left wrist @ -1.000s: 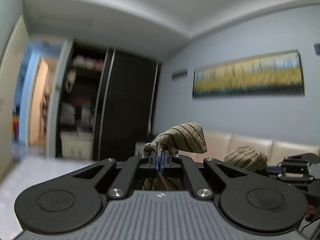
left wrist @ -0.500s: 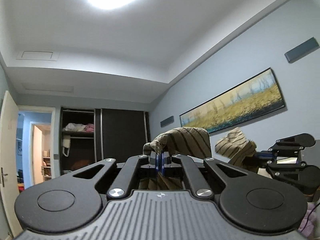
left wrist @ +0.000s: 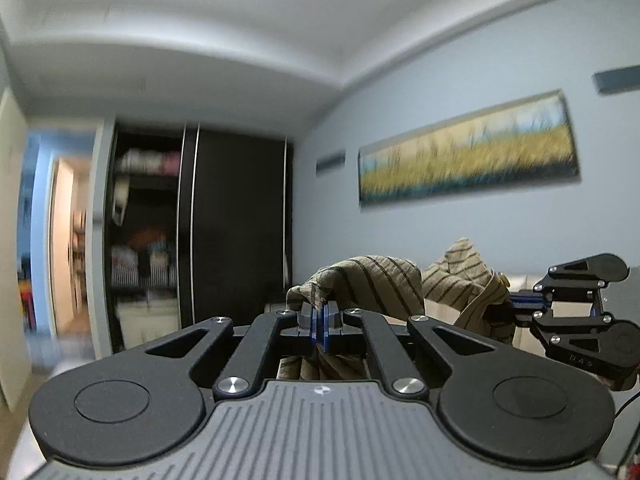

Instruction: Fold clothes

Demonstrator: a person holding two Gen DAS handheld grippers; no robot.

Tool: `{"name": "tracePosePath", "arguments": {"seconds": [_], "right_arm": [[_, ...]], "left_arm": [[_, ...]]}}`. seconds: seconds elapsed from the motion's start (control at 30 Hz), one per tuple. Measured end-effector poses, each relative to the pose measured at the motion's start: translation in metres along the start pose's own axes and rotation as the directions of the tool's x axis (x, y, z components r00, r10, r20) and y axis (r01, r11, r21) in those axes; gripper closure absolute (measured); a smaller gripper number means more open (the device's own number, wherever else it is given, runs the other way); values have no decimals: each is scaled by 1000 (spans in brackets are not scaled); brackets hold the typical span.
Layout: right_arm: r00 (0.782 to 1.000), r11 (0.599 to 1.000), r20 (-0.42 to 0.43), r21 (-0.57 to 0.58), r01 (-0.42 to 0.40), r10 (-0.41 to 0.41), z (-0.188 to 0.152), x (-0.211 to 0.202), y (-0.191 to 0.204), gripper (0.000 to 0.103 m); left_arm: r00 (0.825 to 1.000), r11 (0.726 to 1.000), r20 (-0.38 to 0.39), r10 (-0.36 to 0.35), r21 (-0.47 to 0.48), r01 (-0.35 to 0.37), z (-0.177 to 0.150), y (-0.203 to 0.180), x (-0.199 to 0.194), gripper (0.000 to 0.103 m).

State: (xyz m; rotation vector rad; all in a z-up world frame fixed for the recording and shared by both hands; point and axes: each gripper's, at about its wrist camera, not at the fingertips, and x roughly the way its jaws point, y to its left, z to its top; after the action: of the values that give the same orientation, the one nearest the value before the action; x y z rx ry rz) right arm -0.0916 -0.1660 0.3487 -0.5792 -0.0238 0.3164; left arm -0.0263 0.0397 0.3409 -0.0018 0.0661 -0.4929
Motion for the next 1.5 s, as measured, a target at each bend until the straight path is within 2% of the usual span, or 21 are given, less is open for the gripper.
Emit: {"name": "tracePosePath", "arguments": {"seconds": [0.1, 0.17, 0.23, 0.37, 0.4, 0.47, 0.5, 0.53, 0.57, 0.6, 0.63, 0.67, 0.73, 0.87, 0.9, 1.0, 1.1, 1.2, 1.3, 1.47, 1.5], "right_arm": [[989, 997, -131, 51, -64, 70, -48, 58, 16, 96], [970, 989, -208, 99, -107, 126, -84, 92, 27, 96], [944, 981, -282, 132, -141, 173, -119, 124, 43, 96], [879, 968, -416, 184, -171, 235, -184, 187, 82, 96], [863, 965, -443, 199, -170, 243, -201, 198, 89, 96], [835, 961, -489, 228, -156, 251, -236, 214, 102, 95], [819, 956, -510, 251, -151, 263, -251, 225, 107, 88], [801, 948, -528, 282, -150, 283, -264, 239, 110, 73], [786, 938, -539, 312, -148, 303, -279, 246, 111, 64], [779, 930, -542, 341, -140, 315, -293, 241, 111, 54], [777, 922, -542, 367, -125, 321, -305, 234, 113, 51], [774, 913, -542, 393, -111, 327, -318, 226, 114, 49], [769, 891, -544, 447, -74, 337, -343, 213, 116, 43], [739, 841, -572, 540, 14, 355, -379, 192, 110, 38], [730, 834, -580, 552, 24, 363, -387, 183, 114, 36], [705, 815, -598, 577, 47, 383, -400, 157, 124, 34], [694, 811, -608, 583, 60, 386, -405, 142, 141, 34], [694, 840, -651, 528, 122, 308, -411, 141, 155, 34], [673, 850, -710, 472, 234, 209, -422, 148, 162, 34], [684, 800, -687, 541, 258, 244, -428, 134, 146, 35], [687, 789, -682, 555, 263, 251, -429, 131, 143, 45]], "left_arm": [[992, 999, -127, 18, -41, -23, -53, 21, 38, 102], [977, 997, -211, 30, -58, -43, -93, 34, 62, 102], [955, 995, -294, 40, -72, -64, -133, 48, 87, 102], [890, 989, -453, 54, -96, -109, -212, 75, 136, 100], [869, 988, -491, 56, -100, -121, -232, 82, 148, 98], [839, 984, -540, 70, -102, -148, -260, 93, 154, 87], [823, 982, -563, 77, -102, -162, -274, 99, 156, 82], [807, 979, -585, 84, -102, -176, -287, 104, 159, 77], [800, 978, -593, 86, -104, -182, -296, 108, 155, 75], [796, 977, -599, 87, -106, -187, -302, 112, 150, 65], [793, 976, -603, 88, -107, -190, -308, 114, 143, 52], [790, 975, -606, 91, -106, -194, -314, 117, 134, 48], [770, 975, -631, 96, -95, -200, -331, 124, 119, 46], [695, 977, -712, 102, -59, -203, -364, 118, 118, 46], [686, 977, -722, 95, -66, -205, -374, 117, 116, 46], [669, 974, -738, 83, -82, -212, -399, 115, 114, 46], [659, 975, -745, 102, -57, -216, -413, 106, 118, 46], [638, 974, -762, 108, -48, -222, -426, 102, 132, 51], [626, 967, -771, 118, -55, -249, -437, 105, 138, 51], [616, 958, -778, 120, -72, -277, -446, 110, 143, 51], [618, 957, -779, 112, -82, -277, -447, 111, 143, 52]]}}
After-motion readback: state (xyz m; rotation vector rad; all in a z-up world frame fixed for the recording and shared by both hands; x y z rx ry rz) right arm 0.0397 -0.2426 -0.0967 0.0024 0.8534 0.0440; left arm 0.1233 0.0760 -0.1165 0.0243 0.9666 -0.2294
